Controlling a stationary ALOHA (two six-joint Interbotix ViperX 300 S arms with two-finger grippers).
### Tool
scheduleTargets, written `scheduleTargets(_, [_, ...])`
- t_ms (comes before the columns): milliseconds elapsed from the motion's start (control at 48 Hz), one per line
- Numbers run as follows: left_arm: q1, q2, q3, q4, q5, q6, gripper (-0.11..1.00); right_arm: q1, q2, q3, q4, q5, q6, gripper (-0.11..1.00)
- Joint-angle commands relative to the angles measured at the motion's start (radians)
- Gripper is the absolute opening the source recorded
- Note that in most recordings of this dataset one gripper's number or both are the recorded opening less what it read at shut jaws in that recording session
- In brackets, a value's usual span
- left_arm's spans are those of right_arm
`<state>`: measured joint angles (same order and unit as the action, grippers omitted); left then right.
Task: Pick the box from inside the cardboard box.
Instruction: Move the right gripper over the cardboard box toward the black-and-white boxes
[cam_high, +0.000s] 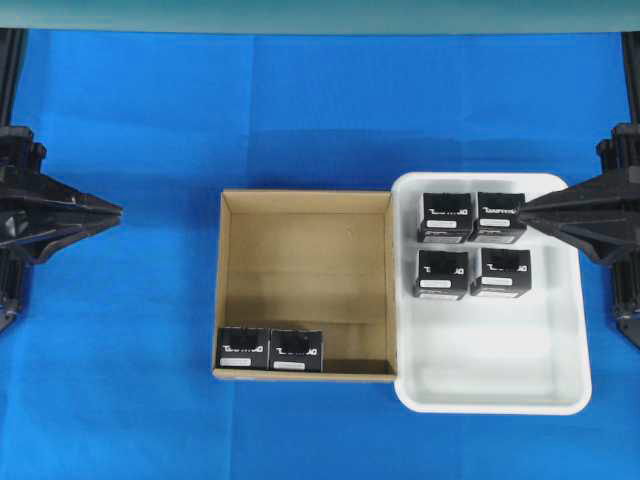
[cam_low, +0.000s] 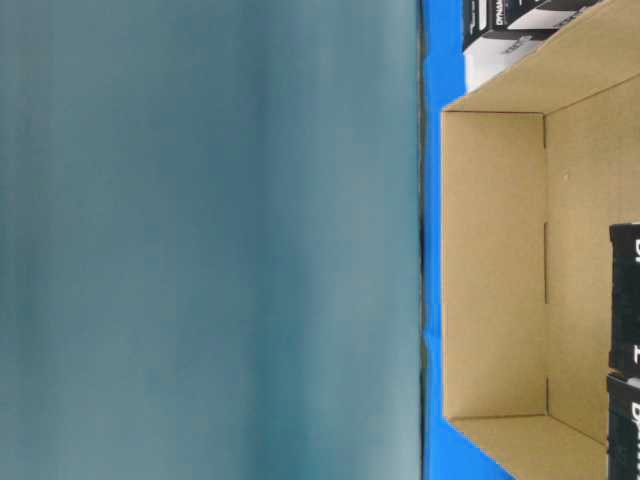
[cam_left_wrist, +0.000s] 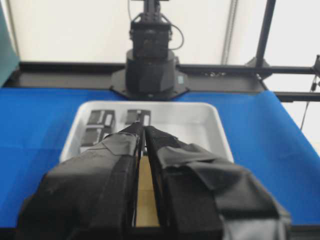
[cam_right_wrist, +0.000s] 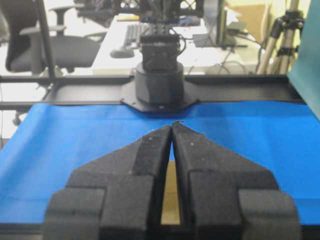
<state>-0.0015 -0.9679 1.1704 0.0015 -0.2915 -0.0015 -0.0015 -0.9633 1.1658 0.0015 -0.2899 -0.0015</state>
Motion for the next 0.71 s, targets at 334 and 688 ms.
scheduleTargets(334, [-0.005, -0.020, -0.129, 0.015, 0.324, 0.011, -0.03, -0.003, 0.135, -0.221, 0.118, 0.403, 0.130, 0.02])
scheduleTargets(688, [-0.005, -0.037, -0.132, 0.015, 0.360, 0.005, -0.03, 0.034, 0.403, -0.442, 0.120, 0.641, 0.239, 0.02])
